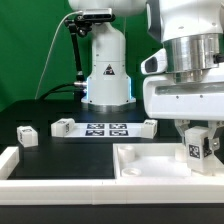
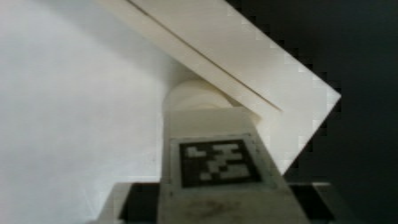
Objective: Assemble one leg
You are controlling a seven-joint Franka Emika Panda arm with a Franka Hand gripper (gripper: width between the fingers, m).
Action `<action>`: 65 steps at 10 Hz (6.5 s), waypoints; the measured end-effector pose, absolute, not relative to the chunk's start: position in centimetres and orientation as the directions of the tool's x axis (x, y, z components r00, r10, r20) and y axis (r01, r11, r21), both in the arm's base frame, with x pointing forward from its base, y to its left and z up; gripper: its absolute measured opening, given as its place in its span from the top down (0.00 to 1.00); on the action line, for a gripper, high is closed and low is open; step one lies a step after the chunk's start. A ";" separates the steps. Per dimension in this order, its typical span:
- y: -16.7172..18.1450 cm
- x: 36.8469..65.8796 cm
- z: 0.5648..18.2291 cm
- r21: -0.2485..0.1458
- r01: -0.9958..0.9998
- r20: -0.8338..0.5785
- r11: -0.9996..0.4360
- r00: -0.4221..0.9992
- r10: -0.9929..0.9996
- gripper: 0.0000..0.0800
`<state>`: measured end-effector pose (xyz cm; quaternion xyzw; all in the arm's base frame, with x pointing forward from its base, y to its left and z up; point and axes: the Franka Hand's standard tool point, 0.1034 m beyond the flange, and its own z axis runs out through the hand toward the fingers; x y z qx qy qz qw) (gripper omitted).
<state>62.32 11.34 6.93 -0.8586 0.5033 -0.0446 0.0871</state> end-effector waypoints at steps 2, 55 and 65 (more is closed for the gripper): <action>11.5 62.2 6.9 -0.193 -0.948 -0.079 -0.252 0.271 -0.959 0.64; 12.1 62.1 6.4 -0.222 -0.780 -0.034 -0.586 0.606 -0.794 0.19; 11.3 62.2 6.3 -0.205 -0.543 0.064 -0.815 0.823 -0.564 0.63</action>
Offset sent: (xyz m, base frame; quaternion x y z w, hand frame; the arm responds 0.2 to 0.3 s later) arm 0.0009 -0.0024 -0.0001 -0.0008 0.0011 0.2045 0.9789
